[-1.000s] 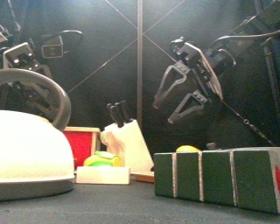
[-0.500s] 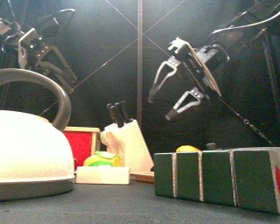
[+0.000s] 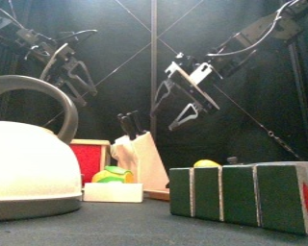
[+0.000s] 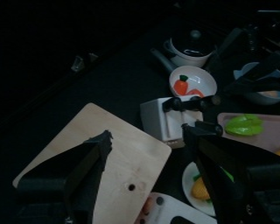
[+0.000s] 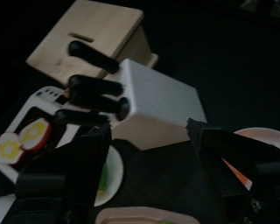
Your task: Grab cleaver
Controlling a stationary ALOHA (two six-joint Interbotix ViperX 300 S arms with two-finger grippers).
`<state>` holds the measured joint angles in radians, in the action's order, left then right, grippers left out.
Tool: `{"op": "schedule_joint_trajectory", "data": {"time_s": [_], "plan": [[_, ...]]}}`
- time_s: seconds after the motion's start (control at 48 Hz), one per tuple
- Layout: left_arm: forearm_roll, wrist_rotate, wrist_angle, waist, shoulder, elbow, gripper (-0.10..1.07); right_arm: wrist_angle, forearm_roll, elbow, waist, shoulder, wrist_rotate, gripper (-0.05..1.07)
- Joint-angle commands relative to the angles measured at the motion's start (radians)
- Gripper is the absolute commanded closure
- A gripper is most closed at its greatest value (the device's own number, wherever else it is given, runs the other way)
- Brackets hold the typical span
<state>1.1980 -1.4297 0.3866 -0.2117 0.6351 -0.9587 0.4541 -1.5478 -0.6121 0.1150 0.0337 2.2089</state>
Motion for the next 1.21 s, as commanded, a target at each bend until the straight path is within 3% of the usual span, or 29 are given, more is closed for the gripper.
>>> {"op": "schedule_joint_trajectory", "data": {"time_s": [0.0, 0.312, 0.5, 0.875, 1.0, 1.188], "plan": [[-0.002, 0.003, 0.018, -0.002, -0.046, 0.063, 0.0, -0.002, -0.002, 0.017, 0.046, 0.003, 0.008, 0.04], [-0.031, 0.003, 0.029, 0.028, -0.193, 0.167, 0.0, -0.005, 0.049, 0.028, 0.14, -0.051, 0.011, 0.04], [-0.034, 0.003, 0.026, 0.031, -0.287, 0.206, 0.0, -0.005, 0.048, 0.04, 0.138, -0.083, 0.008, 0.04], [-0.031, -0.005, 0.034, 0.026, -0.39, 0.255, 0.0, -0.005, 0.044, 0.051, 0.137, -0.103, 0.005, 0.04], [-0.031, -0.003, 0.054, 0.026, -0.416, 0.268, 0.03, -0.005, 0.041, 0.046, 0.133, -0.104, 0.005, 0.04], [-0.028, -0.003, 0.061, 0.029, -0.443, 0.29, 0.18, -0.005, 0.041, 0.04, 0.132, -0.104, 0.005, 0.04]]}}
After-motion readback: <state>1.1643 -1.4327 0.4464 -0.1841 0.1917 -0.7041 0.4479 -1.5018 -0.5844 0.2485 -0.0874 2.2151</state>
